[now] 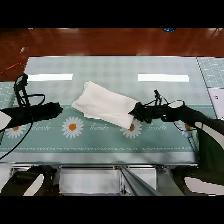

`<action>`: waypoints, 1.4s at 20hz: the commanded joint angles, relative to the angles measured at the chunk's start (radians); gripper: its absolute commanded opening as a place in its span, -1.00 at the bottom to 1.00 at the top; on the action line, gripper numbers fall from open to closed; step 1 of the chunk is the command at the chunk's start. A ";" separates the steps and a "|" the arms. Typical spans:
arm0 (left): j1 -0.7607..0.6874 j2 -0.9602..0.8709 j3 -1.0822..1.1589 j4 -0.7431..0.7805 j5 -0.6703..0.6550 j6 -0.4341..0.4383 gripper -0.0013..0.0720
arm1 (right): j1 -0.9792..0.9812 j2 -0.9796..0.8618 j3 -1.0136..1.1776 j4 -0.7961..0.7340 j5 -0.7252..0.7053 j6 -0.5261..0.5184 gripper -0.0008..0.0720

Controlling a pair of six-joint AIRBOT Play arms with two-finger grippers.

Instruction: Fold the shirts.

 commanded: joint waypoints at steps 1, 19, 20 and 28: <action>0.000 -0.007 0.000 -0.001 0.000 0.000 -0.91 | 0.072 -0.046 0.146 0.034 0.018 -0.082 -0.92; 0.000 -0.030 -0.001 -0.009 -0.005 0.000 -0.91 | -0.330 0.026 1.201 -0.748 0.653 0.431 -0.92; 0.000 -0.030 -0.001 -0.015 -0.005 0.000 -0.91 | -0.393 0.051 1.201 -0.748 0.679 0.437 -0.92; 0.000 -0.031 -0.001 -0.027 0.005 0.001 -0.91 | -0.860 0.235 1.200 -0.767 0.958 0.522 -0.92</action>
